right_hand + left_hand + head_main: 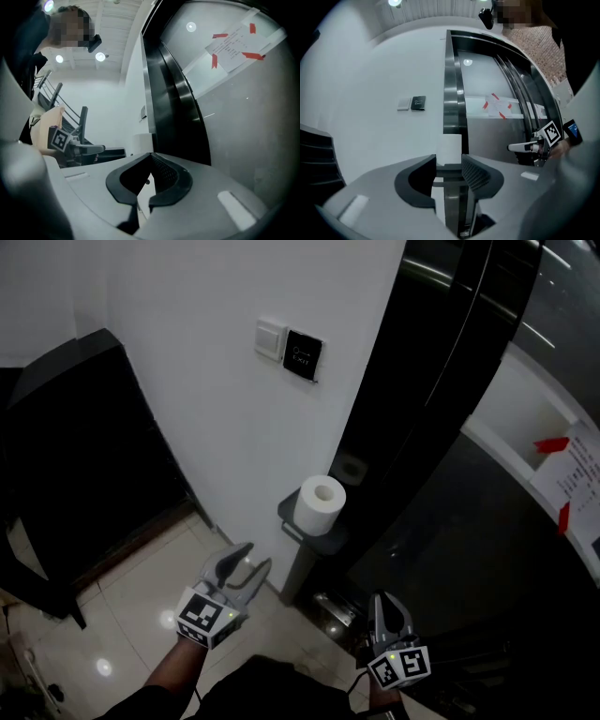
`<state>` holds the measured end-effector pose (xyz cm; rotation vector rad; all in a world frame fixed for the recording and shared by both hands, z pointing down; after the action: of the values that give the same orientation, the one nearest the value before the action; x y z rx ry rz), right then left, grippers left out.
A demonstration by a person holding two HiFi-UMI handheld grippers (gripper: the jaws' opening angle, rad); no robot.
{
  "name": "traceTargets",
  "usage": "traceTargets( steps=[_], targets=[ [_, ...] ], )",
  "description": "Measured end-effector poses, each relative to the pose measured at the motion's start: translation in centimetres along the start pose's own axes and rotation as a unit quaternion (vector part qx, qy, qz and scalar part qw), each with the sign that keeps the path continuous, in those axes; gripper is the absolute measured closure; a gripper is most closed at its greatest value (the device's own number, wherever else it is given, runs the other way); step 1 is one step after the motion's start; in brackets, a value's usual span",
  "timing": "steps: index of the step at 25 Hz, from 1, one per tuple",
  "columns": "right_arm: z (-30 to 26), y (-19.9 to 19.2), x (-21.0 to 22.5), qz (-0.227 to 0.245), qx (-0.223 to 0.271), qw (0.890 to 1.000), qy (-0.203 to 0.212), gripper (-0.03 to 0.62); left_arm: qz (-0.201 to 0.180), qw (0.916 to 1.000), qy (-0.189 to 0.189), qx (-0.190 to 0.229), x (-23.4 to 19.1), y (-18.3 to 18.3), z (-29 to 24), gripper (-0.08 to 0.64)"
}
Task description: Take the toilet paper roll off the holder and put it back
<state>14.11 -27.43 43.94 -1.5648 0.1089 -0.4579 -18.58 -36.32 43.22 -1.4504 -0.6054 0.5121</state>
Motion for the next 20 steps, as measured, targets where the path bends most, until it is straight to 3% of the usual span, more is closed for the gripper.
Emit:
traceTargets(
  steps=[4, 7, 11, 17, 20],
  targets=[
    [0.5, 0.6, 2.1, 0.001, 0.006, 1.000, -0.017, 0.578, 0.008, 0.9999, -0.011, 0.007, 0.1, 0.9, -4.5, 0.347],
    [1.3, 0.8, 3.7, -0.003, 0.010, 0.999, -0.036, 0.578, 0.015, 0.9998, -0.006, 0.006, 0.2, 1.5, -7.4, 0.225],
    [2.3, 0.9, 5.4, -0.014, 0.018, 0.998, -0.057, 0.578, -0.006, 0.9999, 0.014, -0.004, 0.5, 2.4, -10.6, 0.089],
    [3.1, 1.2, 7.1, -0.017, 0.027, 0.997, -0.073, 0.578, -0.017, 0.9981, -0.009, -0.058, 0.6, 2.1, -15.0, 0.063],
    [3.3, 1.4, 7.6, -0.017, 0.031, 0.996, -0.079, 0.578, -0.020, 0.9979, -0.011, -0.061, 0.7, 2.2, -16.2, 0.063]
  ],
)
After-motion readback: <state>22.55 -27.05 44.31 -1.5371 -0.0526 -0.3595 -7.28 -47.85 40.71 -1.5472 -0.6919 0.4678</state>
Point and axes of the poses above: the fingertips, and each gripper's own axes: z backward along the fingers, x to its right, y out of its top, the point moved 10 cm from there along z, backward along the fingers, and after that the axes turned 5 degrees about -z, right-handed, at the moved point
